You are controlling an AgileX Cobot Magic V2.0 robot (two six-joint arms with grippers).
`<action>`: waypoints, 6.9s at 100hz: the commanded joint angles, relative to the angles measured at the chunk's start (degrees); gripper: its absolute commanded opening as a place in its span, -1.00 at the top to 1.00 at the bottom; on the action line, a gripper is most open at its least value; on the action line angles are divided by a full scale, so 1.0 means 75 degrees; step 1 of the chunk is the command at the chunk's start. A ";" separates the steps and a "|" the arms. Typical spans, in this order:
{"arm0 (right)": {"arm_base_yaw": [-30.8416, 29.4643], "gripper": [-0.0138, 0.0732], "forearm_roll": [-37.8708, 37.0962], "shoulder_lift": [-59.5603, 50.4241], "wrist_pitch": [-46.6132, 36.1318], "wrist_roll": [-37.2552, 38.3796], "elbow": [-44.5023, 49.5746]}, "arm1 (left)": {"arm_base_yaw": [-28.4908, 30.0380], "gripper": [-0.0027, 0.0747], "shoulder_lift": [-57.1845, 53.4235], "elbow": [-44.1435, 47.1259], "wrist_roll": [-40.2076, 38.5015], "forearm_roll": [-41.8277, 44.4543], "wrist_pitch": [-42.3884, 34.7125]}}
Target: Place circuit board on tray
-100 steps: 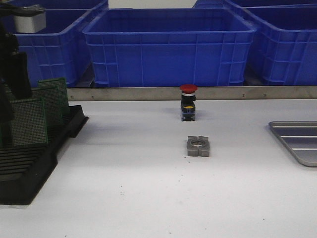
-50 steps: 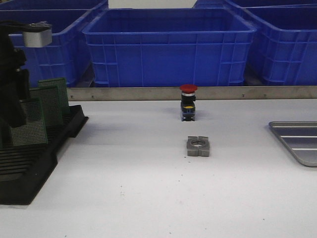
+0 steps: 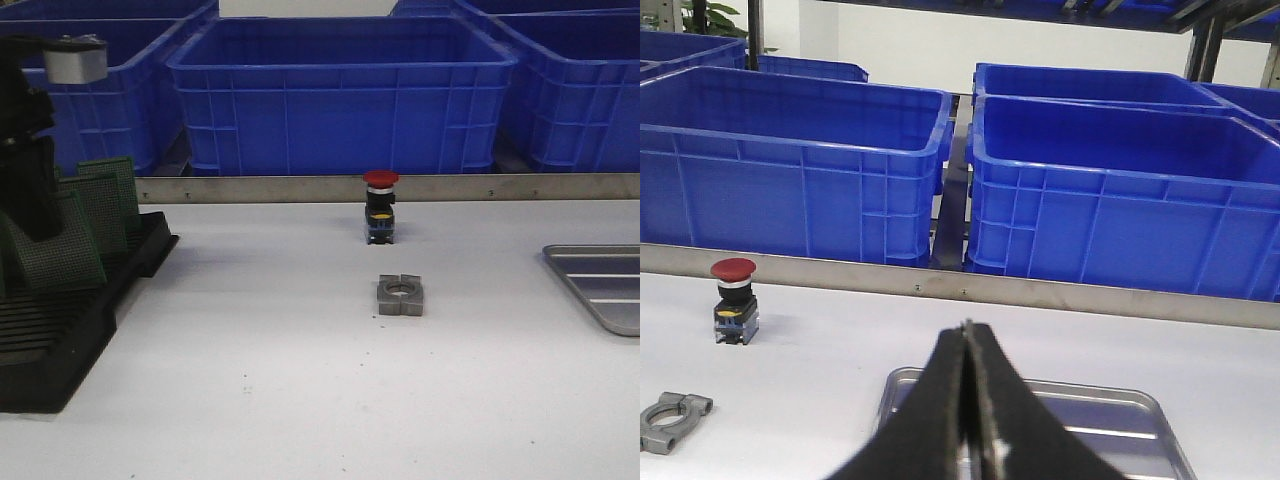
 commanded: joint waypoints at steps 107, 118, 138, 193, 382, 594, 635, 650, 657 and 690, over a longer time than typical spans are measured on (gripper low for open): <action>0.0015 0.84 0.0658 0.2454 0.3869 0.0253 -0.4093 | -0.3077 0.98 -0.1274 -0.1084 -0.0364 -0.3992 0.0553; 0.0015 0.84 0.1020 0.3164 0.4866 0.0253 -0.4952 | -0.3264 0.98 -0.1274 -0.1084 -0.0364 -0.3992 0.0553; 0.0015 0.72 0.1118 0.3689 0.4912 0.0253 -0.5348 | -0.3269 0.98 -0.1274 -0.1084 -0.0364 -0.3992 0.0553; 0.0154 -0.61 0.3907 0.4887 0.5320 -0.3462 -0.5840 | -0.3269 0.98 -0.1274 -0.1084 -0.0364 -0.3992 0.0553; 0.1611 0.84 0.8567 1.1345 0.8210 -1.0709 -0.8678 | -0.3138 -0.08 -0.1274 -0.1084 -0.0364 -0.4049 0.0553; -0.3134 -0.15 0.7247 1.4841 0.8512 -0.6011 -0.9474 | -0.3138 -0.67 -0.1274 -0.1084 -0.0364 -0.4290 0.0530; -0.3134 -0.50 0.7215 1.4738 0.8442 -0.6018 -0.9840 | -0.3106 -0.67 -0.1274 -0.1084 -0.0364 -0.4272 0.0530; -0.3134 -0.49 0.7215 1.4680 0.8434 -0.6026 -0.9840 | -0.2707 -0.67 -0.1323 -0.1340 -0.0364 -0.3585 0.0530; -0.3134 -0.49 0.7215 1.4680 0.8426 -0.6026 -0.9846 | -0.2384 -0.67 -0.1342 -0.1545 -0.0364 -0.3017 0.0530; -0.3134 -0.49 0.7215 1.4680 0.8427 -0.6026 -0.9846 | -0.0505 -0.67 -0.1275 -0.1783 -0.0364 -0.1108 0.0289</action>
